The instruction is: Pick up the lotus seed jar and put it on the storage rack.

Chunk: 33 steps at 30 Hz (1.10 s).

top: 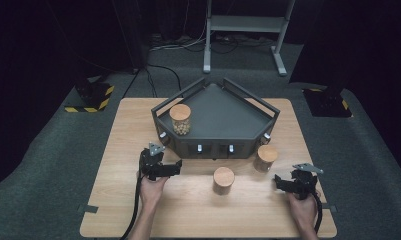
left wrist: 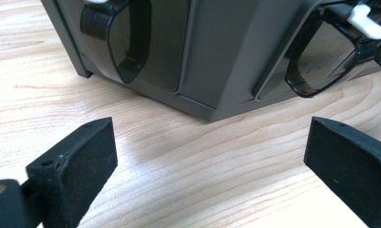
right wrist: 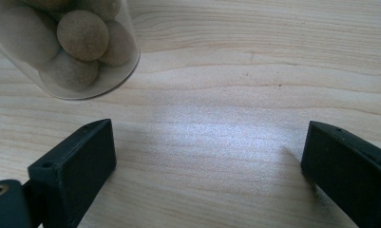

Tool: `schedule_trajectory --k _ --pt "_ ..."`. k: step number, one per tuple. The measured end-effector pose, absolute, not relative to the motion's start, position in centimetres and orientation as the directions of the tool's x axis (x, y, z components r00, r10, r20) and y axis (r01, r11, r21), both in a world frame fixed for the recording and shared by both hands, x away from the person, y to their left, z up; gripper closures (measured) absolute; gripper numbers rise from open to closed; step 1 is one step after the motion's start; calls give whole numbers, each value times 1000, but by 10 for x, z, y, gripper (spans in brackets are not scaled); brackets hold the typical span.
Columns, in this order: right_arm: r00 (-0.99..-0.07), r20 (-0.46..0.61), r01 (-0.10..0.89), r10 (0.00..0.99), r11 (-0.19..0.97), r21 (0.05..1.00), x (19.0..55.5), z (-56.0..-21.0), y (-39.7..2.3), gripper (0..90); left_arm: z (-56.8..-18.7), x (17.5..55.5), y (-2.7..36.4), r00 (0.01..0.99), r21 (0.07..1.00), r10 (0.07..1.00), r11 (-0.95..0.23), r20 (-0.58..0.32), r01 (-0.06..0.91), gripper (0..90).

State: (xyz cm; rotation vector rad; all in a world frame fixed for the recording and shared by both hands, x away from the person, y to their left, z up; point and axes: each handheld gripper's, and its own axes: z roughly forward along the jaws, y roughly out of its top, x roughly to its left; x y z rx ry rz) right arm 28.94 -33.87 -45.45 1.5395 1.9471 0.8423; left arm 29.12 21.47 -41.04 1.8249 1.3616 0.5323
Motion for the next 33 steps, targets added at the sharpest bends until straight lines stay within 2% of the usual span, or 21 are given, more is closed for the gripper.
schedule_trajectory --k 11,33 --pt "-223 -17 655 975 163 738 289 -455 -339 34 -418 291 206 336 773 939 -154 -81 615 34" --pt "-224 -15 655 974 163 738 290 -455 -339 34 -442 300 189 317 727 947 -175 -61 664 32"
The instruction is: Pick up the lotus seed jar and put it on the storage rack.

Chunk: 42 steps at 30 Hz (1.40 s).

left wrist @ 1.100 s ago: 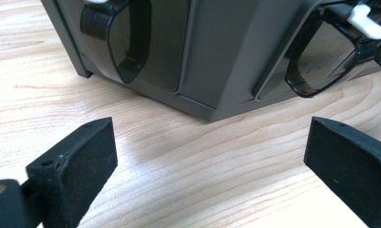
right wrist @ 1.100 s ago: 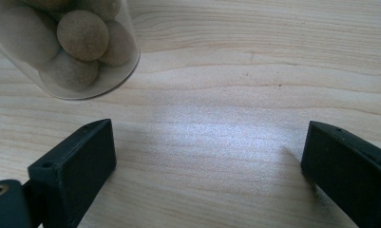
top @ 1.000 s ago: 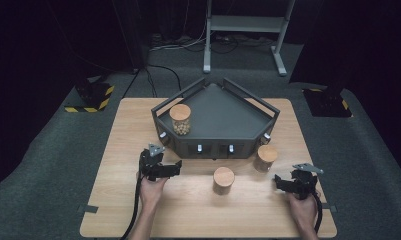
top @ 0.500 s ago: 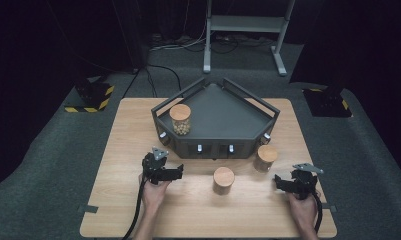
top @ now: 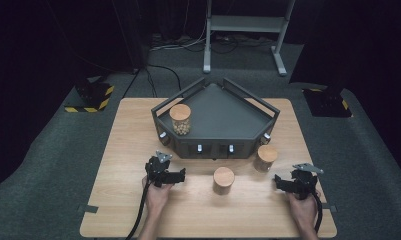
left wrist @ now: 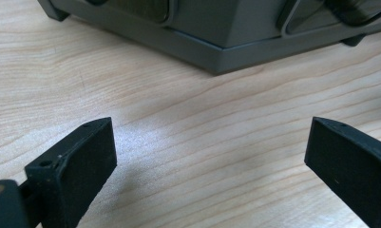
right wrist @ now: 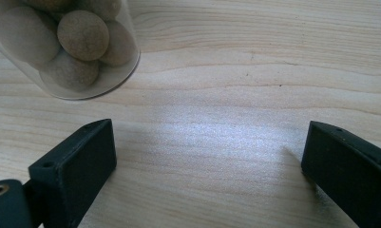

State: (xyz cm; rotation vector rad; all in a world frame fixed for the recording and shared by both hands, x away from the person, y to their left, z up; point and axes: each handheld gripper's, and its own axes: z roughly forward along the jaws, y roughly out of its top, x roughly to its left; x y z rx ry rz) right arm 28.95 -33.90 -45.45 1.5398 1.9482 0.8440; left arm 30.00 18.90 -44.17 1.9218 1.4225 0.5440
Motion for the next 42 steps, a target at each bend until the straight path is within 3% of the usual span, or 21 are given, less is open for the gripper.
schedule_trajectory --k 42 --pt "-222 -18 655 975 163 738 289 -455 -338 33 -457 296 174 284 727 959 -197 3 657 27"
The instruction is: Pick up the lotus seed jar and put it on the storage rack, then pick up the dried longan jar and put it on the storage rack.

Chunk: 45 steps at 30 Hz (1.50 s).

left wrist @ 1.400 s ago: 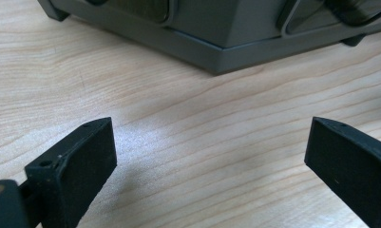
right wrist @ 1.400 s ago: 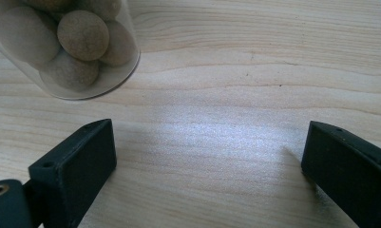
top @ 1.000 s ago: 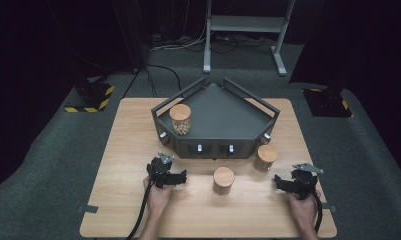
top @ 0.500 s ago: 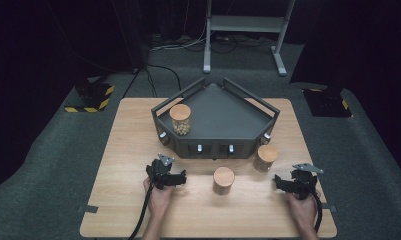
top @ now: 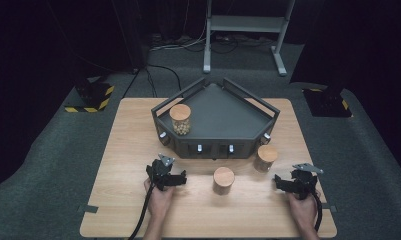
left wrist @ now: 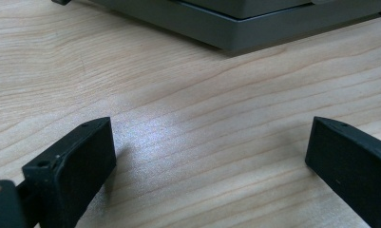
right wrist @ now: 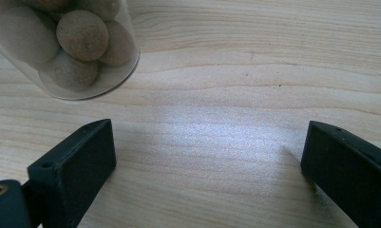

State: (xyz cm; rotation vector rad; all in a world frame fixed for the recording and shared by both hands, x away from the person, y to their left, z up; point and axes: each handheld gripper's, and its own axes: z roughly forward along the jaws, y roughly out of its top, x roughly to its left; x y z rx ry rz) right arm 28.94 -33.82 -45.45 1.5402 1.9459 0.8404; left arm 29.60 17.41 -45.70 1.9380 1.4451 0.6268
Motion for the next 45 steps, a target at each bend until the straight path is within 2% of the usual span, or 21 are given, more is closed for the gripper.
schedule_trajectory --k 26,33,45 --pt "-224 -5 662 975 156 733 292 -453 -339 24 -457 296 174 284 728 959 -198 5 656 28" --pt "-297 43 640 954 166 751 286 -453 -348 21 -457 296 174 285 729 959 -198 4 656 28" --pt "-378 48 614 924 212 761 288 -450 -337 26 -457 296 174 285 728 959 -198 4 656 28"
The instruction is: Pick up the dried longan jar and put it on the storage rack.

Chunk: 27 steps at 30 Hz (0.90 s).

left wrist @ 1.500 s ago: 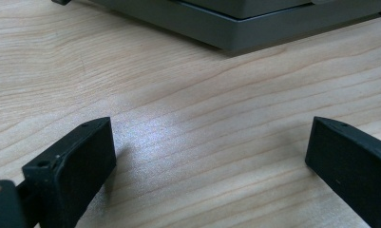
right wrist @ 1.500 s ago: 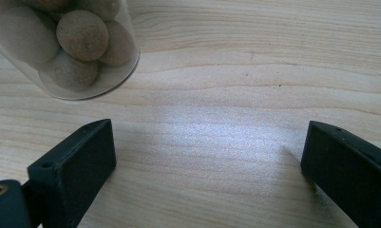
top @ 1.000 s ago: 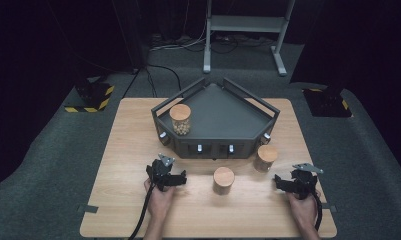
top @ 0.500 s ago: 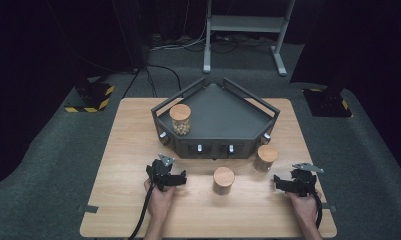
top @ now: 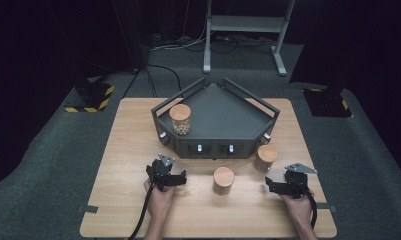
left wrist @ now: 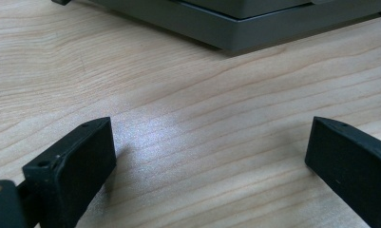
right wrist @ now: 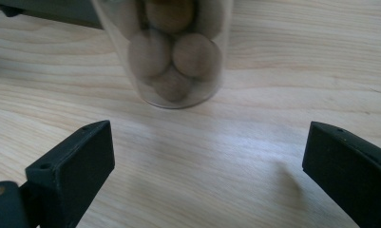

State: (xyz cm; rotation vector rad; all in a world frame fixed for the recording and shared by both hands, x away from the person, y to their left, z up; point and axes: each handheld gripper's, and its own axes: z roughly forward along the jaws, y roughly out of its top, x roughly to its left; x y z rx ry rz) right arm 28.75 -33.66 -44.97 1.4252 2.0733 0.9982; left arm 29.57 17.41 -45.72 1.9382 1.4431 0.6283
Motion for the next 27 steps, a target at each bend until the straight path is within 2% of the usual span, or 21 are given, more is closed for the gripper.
schedule_trajectory --k 20,27 --pt "-406 111 586 907 165 793 310 -448 -322 78 -457 296 174 285 728 959 -198 4 656 28" --pt "-395 134 583 909 135 801 319 -452 -321 129 -457 296 174 285 728 959 -198 4 656 28"
